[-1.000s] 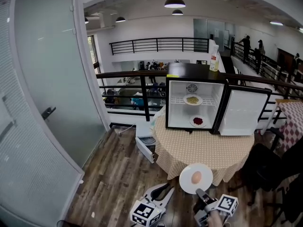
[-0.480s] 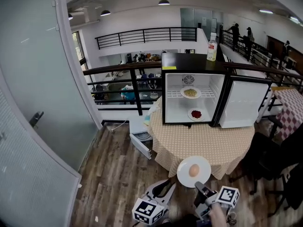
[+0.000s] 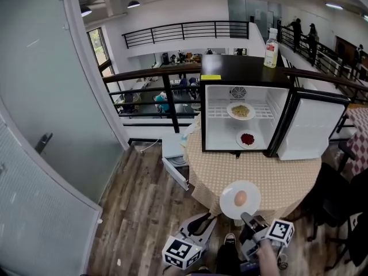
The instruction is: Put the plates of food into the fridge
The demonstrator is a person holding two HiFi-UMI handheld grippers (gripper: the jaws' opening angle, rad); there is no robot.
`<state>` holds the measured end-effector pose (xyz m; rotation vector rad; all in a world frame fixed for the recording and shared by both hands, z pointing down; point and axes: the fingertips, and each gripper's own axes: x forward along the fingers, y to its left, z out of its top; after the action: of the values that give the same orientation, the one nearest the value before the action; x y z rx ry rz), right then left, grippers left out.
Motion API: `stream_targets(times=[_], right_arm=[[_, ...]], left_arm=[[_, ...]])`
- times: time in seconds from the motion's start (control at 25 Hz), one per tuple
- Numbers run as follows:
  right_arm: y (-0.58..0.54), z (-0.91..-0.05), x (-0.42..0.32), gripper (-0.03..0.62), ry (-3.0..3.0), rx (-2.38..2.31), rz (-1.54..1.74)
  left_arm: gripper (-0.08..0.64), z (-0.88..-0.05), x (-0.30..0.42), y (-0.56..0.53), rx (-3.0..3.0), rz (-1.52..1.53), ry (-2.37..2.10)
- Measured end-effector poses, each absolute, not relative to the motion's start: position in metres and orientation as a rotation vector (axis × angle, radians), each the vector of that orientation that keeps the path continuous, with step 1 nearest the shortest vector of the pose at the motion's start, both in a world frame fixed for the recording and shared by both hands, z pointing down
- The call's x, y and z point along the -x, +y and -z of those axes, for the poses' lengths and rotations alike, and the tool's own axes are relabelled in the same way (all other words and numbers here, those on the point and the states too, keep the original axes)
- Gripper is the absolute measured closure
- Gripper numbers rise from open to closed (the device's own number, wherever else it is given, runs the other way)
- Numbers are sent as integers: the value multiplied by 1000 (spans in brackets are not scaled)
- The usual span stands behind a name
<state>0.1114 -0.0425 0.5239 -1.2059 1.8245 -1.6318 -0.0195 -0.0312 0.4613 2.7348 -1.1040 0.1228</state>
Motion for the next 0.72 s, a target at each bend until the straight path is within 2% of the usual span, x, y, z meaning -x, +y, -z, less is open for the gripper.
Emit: stream_targets(times=[0.72], right_arm=[[-233, -536, -175, 568, 1895, 1121, 1790]], left_arm=[[477, -457, -69, -204, -2666, -170, -1237]])
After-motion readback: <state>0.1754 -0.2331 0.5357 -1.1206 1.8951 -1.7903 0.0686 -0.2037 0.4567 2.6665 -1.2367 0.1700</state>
